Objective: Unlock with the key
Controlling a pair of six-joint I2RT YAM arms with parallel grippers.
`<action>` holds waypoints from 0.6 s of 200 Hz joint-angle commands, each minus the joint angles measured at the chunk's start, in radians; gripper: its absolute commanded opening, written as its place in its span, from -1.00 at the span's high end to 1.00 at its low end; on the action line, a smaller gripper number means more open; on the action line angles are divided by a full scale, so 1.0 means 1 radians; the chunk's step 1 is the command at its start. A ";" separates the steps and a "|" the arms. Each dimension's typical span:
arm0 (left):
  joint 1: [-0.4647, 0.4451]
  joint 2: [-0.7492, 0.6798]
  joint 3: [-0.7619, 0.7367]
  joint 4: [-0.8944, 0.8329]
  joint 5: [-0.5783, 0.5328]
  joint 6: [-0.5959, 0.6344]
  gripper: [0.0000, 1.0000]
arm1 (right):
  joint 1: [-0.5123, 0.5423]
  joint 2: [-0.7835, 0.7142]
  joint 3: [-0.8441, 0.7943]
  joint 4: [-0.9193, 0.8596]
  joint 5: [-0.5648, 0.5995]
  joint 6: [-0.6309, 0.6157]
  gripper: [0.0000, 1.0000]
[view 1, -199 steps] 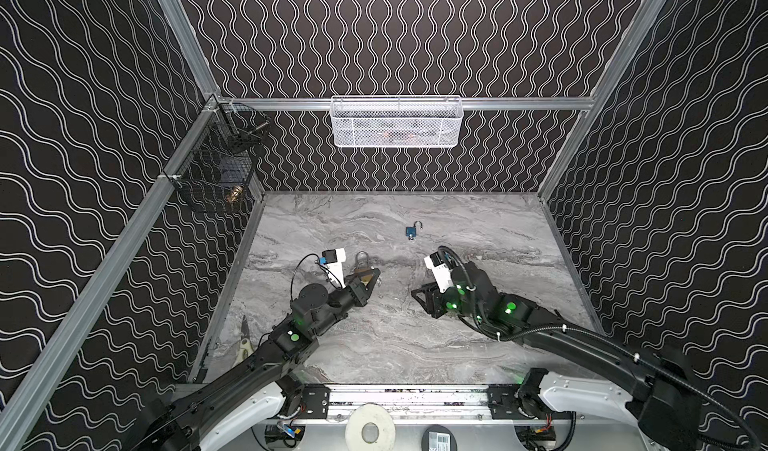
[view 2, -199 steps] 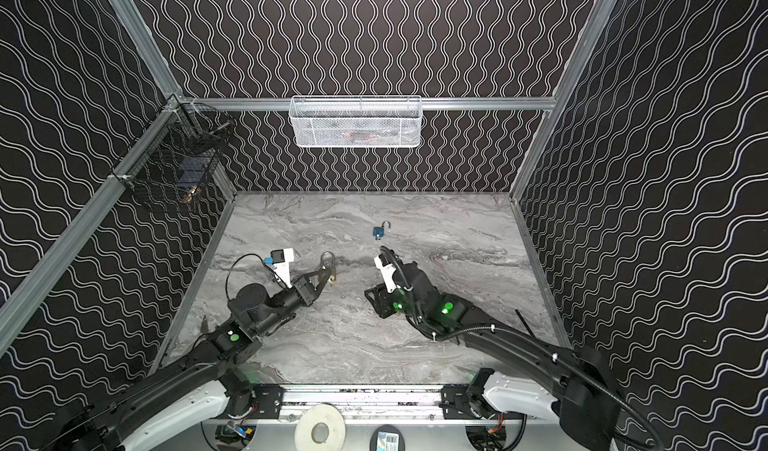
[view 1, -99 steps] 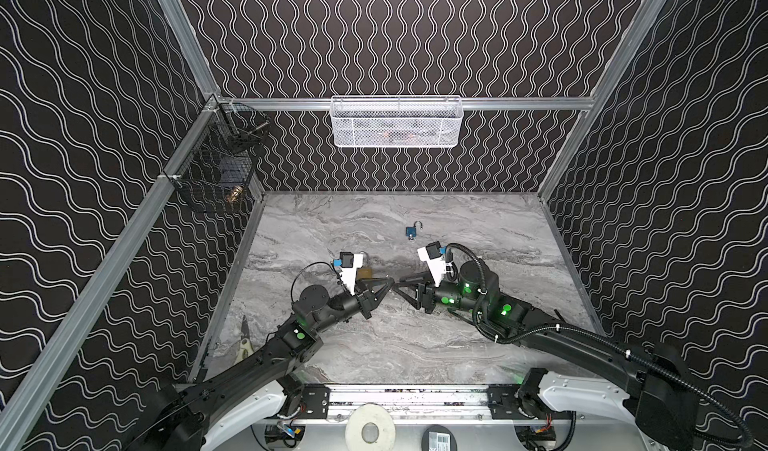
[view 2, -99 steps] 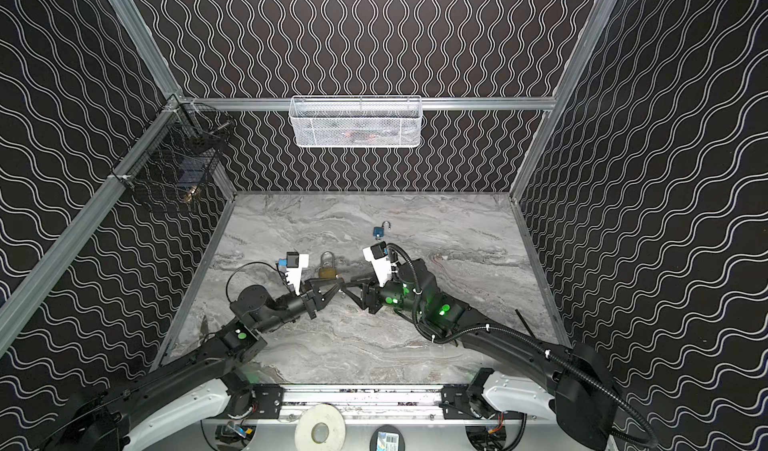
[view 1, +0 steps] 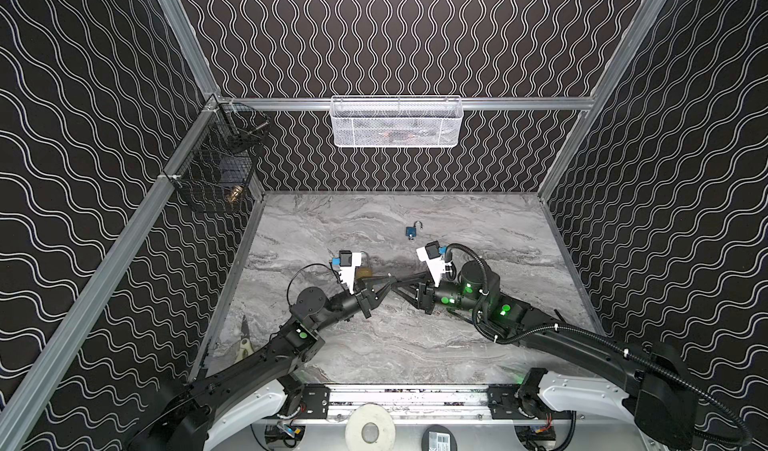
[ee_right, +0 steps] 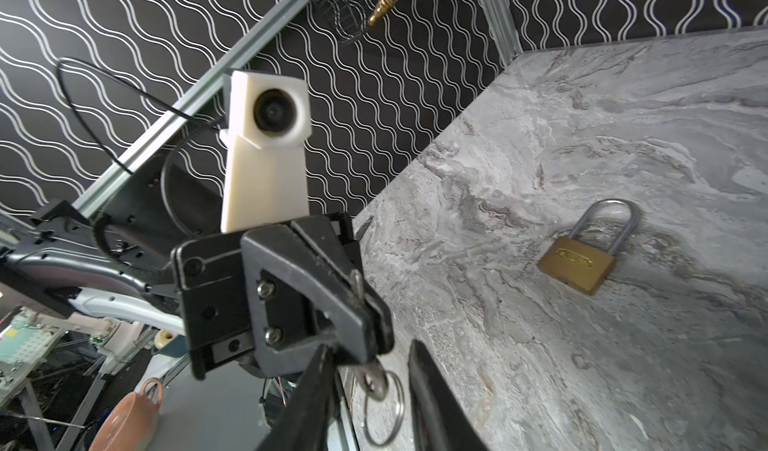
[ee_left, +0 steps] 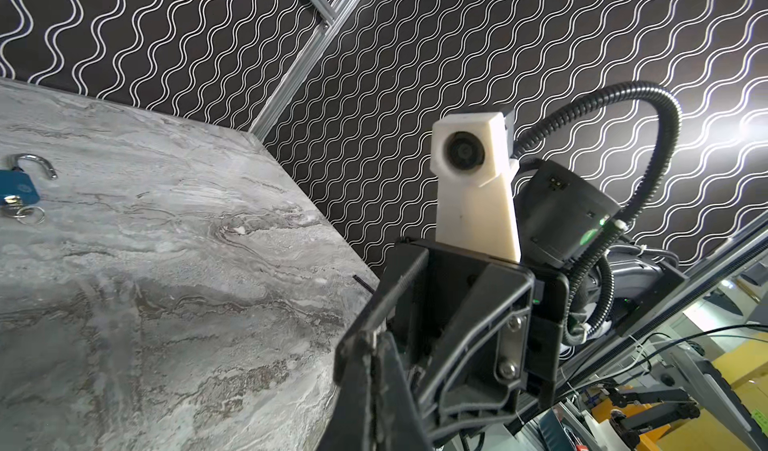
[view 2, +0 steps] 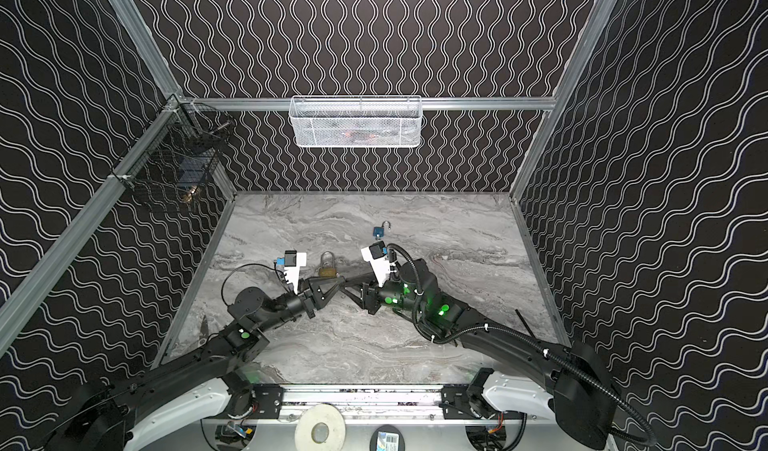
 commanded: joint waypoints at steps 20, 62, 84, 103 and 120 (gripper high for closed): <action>0.010 0.012 0.001 0.122 0.039 -0.050 1.00 | 0.000 -0.007 -0.006 0.047 -0.029 0.008 0.47; 0.030 0.068 -0.007 0.258 0.092 -0.127 1.00 | -0.001 -0.019 -0.010 0.065 -0.053 -0.003 0.47; 0.039 0.115 -0.015 0.361 0.110 -0.174 1.00 | -0.002 -0.019 -0.008 0.070 -0.056 -0.001 0.48; 0.044 0.164 -0.015 0.460 0.133 -0.215 1.00 | -0.004 -0.024 -0.001 0.058 -0.038 0.002 0.61; 0.046 0.196 -0.013 0.513 0.144 -0.243 1.00 | -0.009 -0.025 0.003 0.052 -0.040 -0.002 0.68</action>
